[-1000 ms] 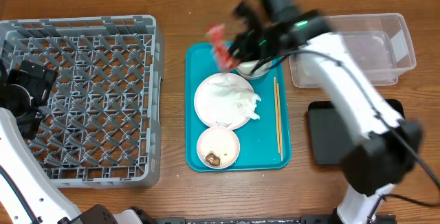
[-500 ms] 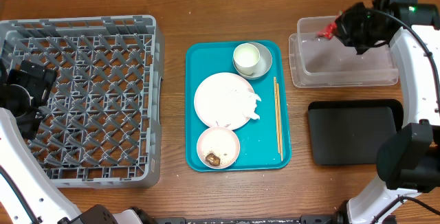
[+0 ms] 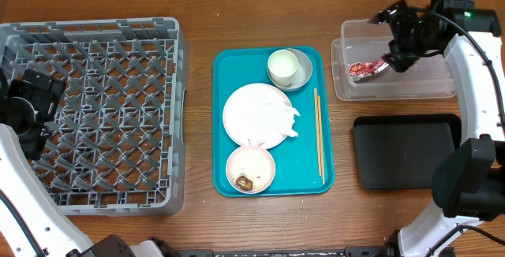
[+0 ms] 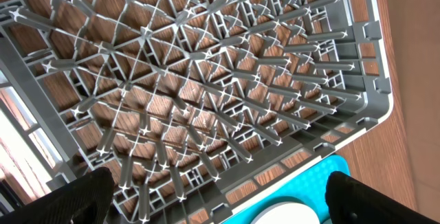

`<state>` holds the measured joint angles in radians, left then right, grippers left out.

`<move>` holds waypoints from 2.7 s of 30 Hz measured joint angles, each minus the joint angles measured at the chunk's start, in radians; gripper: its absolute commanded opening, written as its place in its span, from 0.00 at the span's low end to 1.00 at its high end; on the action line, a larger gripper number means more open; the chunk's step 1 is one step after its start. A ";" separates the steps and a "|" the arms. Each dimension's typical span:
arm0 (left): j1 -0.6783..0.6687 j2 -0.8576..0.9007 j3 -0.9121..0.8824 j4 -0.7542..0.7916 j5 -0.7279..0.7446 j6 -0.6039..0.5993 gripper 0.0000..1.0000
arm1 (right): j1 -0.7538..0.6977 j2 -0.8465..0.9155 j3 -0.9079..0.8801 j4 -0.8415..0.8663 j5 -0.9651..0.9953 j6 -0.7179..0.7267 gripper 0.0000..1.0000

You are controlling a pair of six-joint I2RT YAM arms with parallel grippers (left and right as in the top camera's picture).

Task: Sort waste into correct bins and load items into the dishwasher
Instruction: 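Carry the red wrapper to the clear bin and release it, then move the right gripper back to the plate and grasp the tissue, then carry the tissue to the clear bin and drop it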

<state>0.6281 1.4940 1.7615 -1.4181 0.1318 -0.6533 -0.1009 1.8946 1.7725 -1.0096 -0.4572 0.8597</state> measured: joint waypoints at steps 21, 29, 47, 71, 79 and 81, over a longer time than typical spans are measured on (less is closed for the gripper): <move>0.000 0.000 0.000 0.000 0.000 0.000 1.00 | 0.640 -0.079 -0.155 -0.083 0.389 -0.235 0.77; 0.000 0.000 0.000 0.000 0.000 0.000 1.00 | 0.719 -0.032 -0.377 0.154 0.501 -0.163 0.35; 0.000 0.000 0.000 0.000 0.000 0.000 1.00 | 0.731 -0.032 -0.520 0.270 0.483 -0.048 0.37; 0.000 0.000 0.000 0.000 0.000 0.000 1.00 | 0.789 0.011 -0.459 0.177 0.488 -0.056 0.04; 0.000 0.000 0.000 0.000 0.000 0.000 1.00 | 0.789 0.001 -0.151 -0.038 0.518 -0.107 0.04; 0.000 0.000 0.000 0.000 0.000 0.000 1.00 | 0.789 -0.005 -0.065 -0.121 0.561 -0.116 0.04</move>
<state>0.6281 1.4940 1.7615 -1.4178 0.1318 -0.6533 0.6876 1.8893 1.7077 -1.1305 0.1040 0.7437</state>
